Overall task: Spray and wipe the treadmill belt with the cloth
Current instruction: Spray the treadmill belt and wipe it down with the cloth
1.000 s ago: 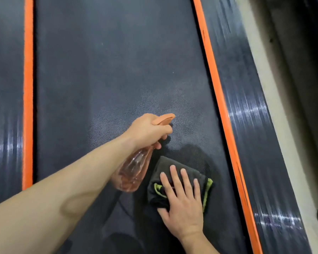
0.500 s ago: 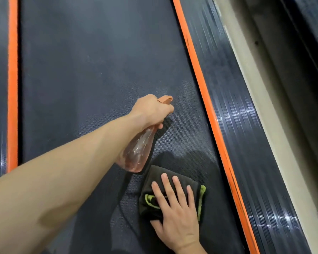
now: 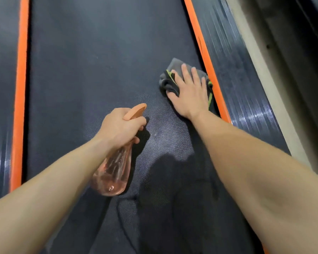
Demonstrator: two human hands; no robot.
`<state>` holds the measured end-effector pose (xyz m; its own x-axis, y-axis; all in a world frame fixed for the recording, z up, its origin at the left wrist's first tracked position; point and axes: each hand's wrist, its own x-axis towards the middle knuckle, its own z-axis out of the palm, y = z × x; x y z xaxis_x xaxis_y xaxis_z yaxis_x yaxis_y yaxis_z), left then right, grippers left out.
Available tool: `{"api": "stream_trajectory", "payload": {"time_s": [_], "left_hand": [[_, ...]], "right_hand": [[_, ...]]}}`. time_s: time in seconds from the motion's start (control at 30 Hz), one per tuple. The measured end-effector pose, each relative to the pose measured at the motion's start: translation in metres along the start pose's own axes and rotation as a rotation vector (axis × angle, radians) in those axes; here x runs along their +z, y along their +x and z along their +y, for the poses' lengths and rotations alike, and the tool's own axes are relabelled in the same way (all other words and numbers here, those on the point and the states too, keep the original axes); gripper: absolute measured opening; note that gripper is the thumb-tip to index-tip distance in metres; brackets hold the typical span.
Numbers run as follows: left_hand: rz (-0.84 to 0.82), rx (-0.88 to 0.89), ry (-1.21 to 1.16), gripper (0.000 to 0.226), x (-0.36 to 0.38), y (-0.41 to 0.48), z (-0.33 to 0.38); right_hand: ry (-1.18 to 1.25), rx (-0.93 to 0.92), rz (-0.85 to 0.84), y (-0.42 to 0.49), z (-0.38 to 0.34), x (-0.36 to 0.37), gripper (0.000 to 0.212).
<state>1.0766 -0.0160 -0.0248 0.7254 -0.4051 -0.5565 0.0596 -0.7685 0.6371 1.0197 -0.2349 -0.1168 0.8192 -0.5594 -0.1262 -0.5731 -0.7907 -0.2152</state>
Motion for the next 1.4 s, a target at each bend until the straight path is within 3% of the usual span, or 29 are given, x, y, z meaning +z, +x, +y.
{"api": "stream_trajectory", "payload": {"time_s": [0.1, 0.23, 0.43, 0.53, 0.63, 0.73, 0.8, 0.87, 0.93, 1.0, 1.07, 1.13, 1.27, 1.4], "left_hand": [[-0.030, -0.012, -0.039, 0.018, -0.001, -0.004, -0.008], [-0.129, -0.040, -0.110, 0.038, 0.007, -0.004, -0.009], [-0.185, 0.000, -0.154, 0.041, 0.014, -0.003, -0.009], [-0.178, -0.002, -0.211, 0.037, 0.004, -0.008, -0.007], [-0.177, -0.007, -0.258, 0.029, -0.011, -0.015, -0.004], [-0.168, -0.025, -0.233, 0.056, -0.025, -0.024, -0.008], [-0.166, -0.026, -0.254, 0.058, -0.031, -0.031, -0.018], [-0.178, -0.021, -0.271, 0.040, -0.035, -0.039, -0.031], [-0.195, -0.038, -0.268, 0.029, -0.039, -0.050, -0.044], [-0.197, -0.059, -0.260, 0.051, -0.046, -0.064, -0.062], [-0.197, -0.092, -0.239, 0.069, -0.052, -0.080, -0.079], [-0.194, -0.133, -0.228, 0.060, -0.057, -0.098, -0.096], [-0.179, -0.170, -0.216, 0.049, -0.062, -0.132, -0.132], [-0.176, -0.215, -0.202, 0.031, -0.061, -0.160, -0.156]], "right_hand": [[0.000, 0.079, 0.097, -0.068, -0.008, 0.011, 0.072], [0.003, -0.005, 0.038, -0.172, -0.002, 0.025, 0.078], [-0.011, -0.080, -0.046, -0.041, 0.000, 0.001, 0.071], [0.008, -0.061, -0.034, -0.042, -0.018, 0.006, 0.069], [-0.009, -0.264, -0.027, -0.151, -0.048, 0.025, 0.077], [-0.011, -0.612, -0.160, -0.242, -0.056, 0.041, 0.083], [-0.035, -0.759, -0.200, -0.234, -0.045, 0.041, 0.082], [-0.056, -0.721, -0.161, -0.193, -0.040, 0.037, 0.080], [-0.049, -0.483, -0.156, -0.144, -0.040, 0.028, 0.077], [-0.029, -0.207, -0.109, -0.122, -0.054, 0.024, 0.073], [-0.016, -0.057, -0.078, -0.142, -0.082, 0.030, 0.072], [0.005, -0.113, -0.074, -0.196, -0.107, 0.041, 0.076], [-0.014, -0.396, -0.200, -0.315, -0.131, 0.060, 0.089], [-0.049, -0.401, -0.272, -0.386, -0.139, 0.071, 0.092]]}}
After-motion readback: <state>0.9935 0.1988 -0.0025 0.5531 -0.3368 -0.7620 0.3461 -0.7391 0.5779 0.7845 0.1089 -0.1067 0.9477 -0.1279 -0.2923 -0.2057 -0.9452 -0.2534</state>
